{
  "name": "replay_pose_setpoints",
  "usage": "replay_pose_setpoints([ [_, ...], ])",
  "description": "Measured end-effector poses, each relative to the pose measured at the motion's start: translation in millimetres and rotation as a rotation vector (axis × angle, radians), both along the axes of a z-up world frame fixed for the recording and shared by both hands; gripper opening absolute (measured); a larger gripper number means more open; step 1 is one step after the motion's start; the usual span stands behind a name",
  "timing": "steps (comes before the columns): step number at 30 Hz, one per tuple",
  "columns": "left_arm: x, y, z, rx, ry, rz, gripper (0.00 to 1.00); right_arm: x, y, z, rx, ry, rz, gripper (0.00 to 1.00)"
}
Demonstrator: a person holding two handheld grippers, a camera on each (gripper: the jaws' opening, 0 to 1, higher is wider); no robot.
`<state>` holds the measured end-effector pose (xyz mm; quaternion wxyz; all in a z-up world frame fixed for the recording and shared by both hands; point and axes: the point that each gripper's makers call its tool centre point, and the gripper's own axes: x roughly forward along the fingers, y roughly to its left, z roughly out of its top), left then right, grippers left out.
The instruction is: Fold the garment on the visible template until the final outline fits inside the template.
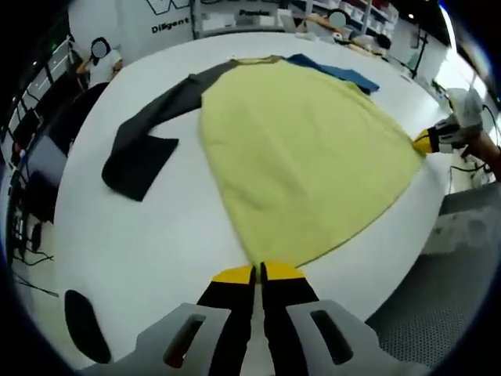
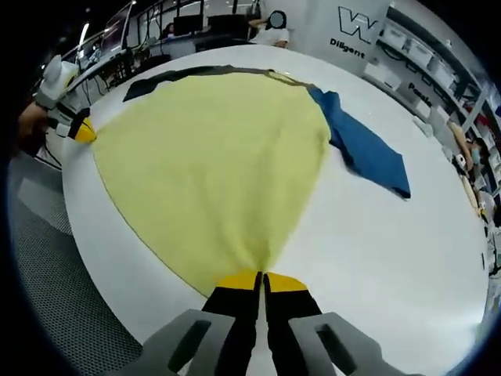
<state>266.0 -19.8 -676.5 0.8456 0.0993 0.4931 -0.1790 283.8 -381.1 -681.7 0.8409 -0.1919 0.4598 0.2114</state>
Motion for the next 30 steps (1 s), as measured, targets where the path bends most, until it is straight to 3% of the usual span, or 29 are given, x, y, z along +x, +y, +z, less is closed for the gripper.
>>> replay_pose_setpoints([
  [11,-5.2,-1,0.5,0.023,0.01,-0.006,0.03,-1,-3,0.0,-0.023,0.005,0.014,0.0],
  [20,-4.5,0,0.6,0.004,0.0,0.033,0.05,0,-3,-0.1,-0.02,0.012,0.019,0.0],
  [24,-2.1,0,4.9,-0.018,-0.023,0.048,0.11,1,-3,1.6,0.013,0.008,-0.003,0.0],
  [27,5.0,-7,12.0,-0.094,-0.067,0.067,0.19,6,-3,10.7,0.064,-0.024,-0.053,0.11],
  [30,12.2,-8,19.5,-0.116,-0.123,0.074,0.27,11,-8,21.2,0.089,-0.041,-0.077,0.19],
])
